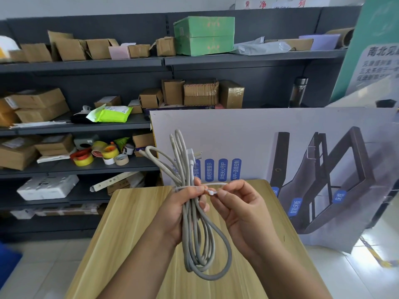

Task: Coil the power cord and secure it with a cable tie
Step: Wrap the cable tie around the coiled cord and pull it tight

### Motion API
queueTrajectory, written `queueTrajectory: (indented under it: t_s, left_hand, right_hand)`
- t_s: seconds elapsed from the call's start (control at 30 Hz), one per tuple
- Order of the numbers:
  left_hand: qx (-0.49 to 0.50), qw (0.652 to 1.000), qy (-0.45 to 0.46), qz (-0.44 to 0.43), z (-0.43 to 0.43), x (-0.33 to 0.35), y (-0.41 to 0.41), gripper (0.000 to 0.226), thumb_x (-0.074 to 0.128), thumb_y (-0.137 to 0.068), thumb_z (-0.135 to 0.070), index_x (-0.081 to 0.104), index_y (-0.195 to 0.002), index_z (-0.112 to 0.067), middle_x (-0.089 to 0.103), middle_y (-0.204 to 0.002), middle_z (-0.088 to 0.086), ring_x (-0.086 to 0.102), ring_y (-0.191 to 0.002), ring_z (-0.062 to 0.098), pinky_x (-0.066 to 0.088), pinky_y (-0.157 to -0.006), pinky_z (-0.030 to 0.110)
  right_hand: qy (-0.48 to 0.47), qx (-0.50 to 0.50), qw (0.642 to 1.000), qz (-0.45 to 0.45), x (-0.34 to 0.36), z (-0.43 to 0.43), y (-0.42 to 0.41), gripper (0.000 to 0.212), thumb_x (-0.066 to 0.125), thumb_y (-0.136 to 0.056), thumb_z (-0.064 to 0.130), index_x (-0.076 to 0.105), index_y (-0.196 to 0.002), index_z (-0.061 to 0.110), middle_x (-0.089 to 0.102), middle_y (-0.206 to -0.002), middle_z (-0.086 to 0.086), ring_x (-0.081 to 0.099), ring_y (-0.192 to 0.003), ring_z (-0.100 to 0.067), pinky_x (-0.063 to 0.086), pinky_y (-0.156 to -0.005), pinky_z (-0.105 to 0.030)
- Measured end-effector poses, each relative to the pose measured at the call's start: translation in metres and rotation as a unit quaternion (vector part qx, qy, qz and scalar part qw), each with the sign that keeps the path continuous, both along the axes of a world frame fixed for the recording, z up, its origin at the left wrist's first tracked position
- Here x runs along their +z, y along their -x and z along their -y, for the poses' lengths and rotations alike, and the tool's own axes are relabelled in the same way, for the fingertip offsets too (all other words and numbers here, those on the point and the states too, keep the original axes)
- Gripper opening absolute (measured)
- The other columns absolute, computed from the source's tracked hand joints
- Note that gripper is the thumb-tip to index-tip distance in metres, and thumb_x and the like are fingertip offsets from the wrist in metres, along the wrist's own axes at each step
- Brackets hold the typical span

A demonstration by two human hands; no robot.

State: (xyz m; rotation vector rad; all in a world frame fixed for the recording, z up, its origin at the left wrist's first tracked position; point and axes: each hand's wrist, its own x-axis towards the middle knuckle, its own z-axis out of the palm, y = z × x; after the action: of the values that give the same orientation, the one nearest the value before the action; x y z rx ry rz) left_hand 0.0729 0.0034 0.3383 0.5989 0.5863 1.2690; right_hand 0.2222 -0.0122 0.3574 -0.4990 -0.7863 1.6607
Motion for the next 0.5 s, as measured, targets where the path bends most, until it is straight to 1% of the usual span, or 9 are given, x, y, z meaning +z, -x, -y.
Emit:
queueTrajectory:
  t_s: [0.17,0.23,0.33,0.4,0.47,0.5]
  left_hand:
    - [0.024,0.999,0.011,-0.019,-0.0002,0.001,-0.0013,0.019,0.077,-0.06,-0.008,0.074,-0.076,-0.015,0.053,-0.066,0.007,0.055,-0.05,0.014,0.049,-0.052,0.025]
    - [0.032,0.999,0.017,-0.022,0.0006,0.0025,-0.003,0.016,0.076,-0.063,-0.004,0.075,-0.074,-0.015,0.054,-0.066,0.006,0.056,-0.048,0.013,0.049,-0.051,0.024]
    - [0.059,0.997,0.013,-0.043,0.0014,0.0029,-0.0049,0.015,0.071,-0.071,-0.001,0.074,-0.074,-0.016,0.054,-0.063,0.005,0.056,-0.049,0.014,0.05,-0.049,0.023]
    - [0.088,0.994,0.0,-0.067,0.0002,0.0018,-0.0045,0.014,0.071,-0.071,-0.003,0.072,-0.075,-0.016,0.053,-0.062,0.006,0.055,-0.05,0.014,0.05,-0.05,0.023]
    - [0.12,0.987,-0.019,-0.104,-0.0004,0.0013,-0.0047,0.014,0.07,-0.07,-0.003,0.068,-0.078,-0.015,0.052,-0.063,0.007,0.054,-0.051,0.015,0.049,-0.05,0.024]
    - [0.136,0.982,-0.032,-0.13,-0.0004,0.0009,-0.0052,0.014,0.07,-0.07,-0.003,0.067,-0.078,-0.014,0.054,-0.064,0.008,0.054,-0.051,0.016,0.049,-0.051,0.024]
  right_hand:
    - [0.012,-0.005,1.0,-0.003,0.002,0.0018,0.0001,0.016,0.067,-0.068,-0.003,0.056,-0.078,0.002,0.067,-0.07,-0.015,0.07,-0.07,-0.025,0.058,-0.067,-0.027]
    - [0.01,0.0,1.0,0.009,0.0026,0.0019,-0.0005,0.015,0.068,-0.069,-0.003,0.057,-0.079,0.001,0.068,-0.071,-0.016,0.07,-0.07,-0.025,0.058,-0.068,-0.028]
    - [0.014,0.004,0.999,0.046,0.0011,0.0008,-0.0017,0.012,0.069,-0.07,-0.001,0.064,-0.081,-0.002,0.069,-0.075,-0.018,0.069,-0.071,-0.027,0.058,-0.068,-0.028]
    - [0.035,0.014,0.998,0.05,0.0,-0.0002,-0.0031,0.009,0.064,-0.079,-0.002,0.069,-0.085,-0.003,0.07,-0.08,-0.019,0.069,-0.073,-0.025,0.058,-0.067,-0.027]
    - [0.066,0.029,0.996,0.044,-0.0017,-0.0024,-0.0044,0.017,0.054,-0.089,-0.004,0.071,-0.094,-0.005,0.071,-0.084,-0.018,0.067,-0.073,-0.022,0.059,-0.07,-0.027]
    - [0.083,0.035,0.995,0.036,-0.0029,-0.0037,-0.0051,0.02,0.052,-0.091,-0.004,0.07,-0.097,-0.006,0.07,-0.084,-0.017,0.066,-0.073,-0.021,0.06,-0.071,-0.027]
